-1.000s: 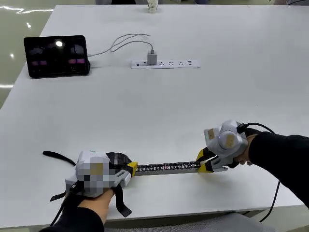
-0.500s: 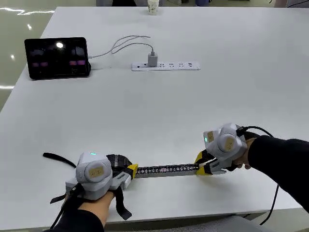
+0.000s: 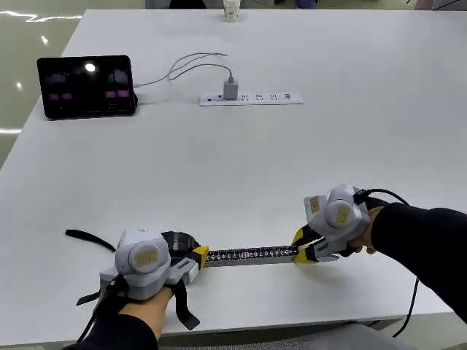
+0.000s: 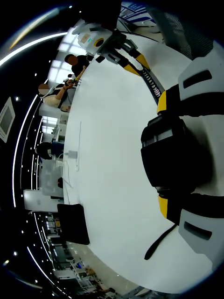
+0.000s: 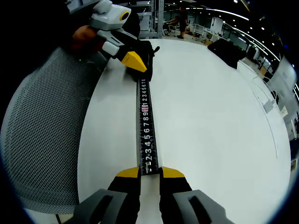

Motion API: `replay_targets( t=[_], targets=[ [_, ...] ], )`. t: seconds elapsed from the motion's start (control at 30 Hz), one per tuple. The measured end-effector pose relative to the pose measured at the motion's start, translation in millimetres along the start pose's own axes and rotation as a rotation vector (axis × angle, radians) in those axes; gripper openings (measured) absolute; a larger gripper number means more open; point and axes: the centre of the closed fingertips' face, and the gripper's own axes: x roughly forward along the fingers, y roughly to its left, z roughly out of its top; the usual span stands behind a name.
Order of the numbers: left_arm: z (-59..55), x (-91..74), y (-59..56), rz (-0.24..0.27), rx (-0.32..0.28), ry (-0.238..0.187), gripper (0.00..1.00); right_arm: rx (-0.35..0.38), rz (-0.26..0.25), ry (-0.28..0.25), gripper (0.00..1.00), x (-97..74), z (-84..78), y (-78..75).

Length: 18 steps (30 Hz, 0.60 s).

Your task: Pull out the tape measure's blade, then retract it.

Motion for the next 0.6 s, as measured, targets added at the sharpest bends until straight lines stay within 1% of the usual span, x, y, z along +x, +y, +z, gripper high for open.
replay_targets(
  t=[0.07,0.33,0.6],
  targets=[
    [-0.1,0.0,0.0,0.000,0.000,0.000,0.62,0.017,-0.004,-0.003,0.12,0.6,1.1,-0.2],
    [-0.4,0.1,0.0,0.000,0.000,0.000,0.62,0.007,-0.001,-0.008,0.12,2.8,4.8,-0.4],
    [-0.5,0.6,0.1,0.000,0.000,0.000,0.62,0.016,-0.003,-0.017,0.12,4.6,7.2,-1.2]
  ],
)
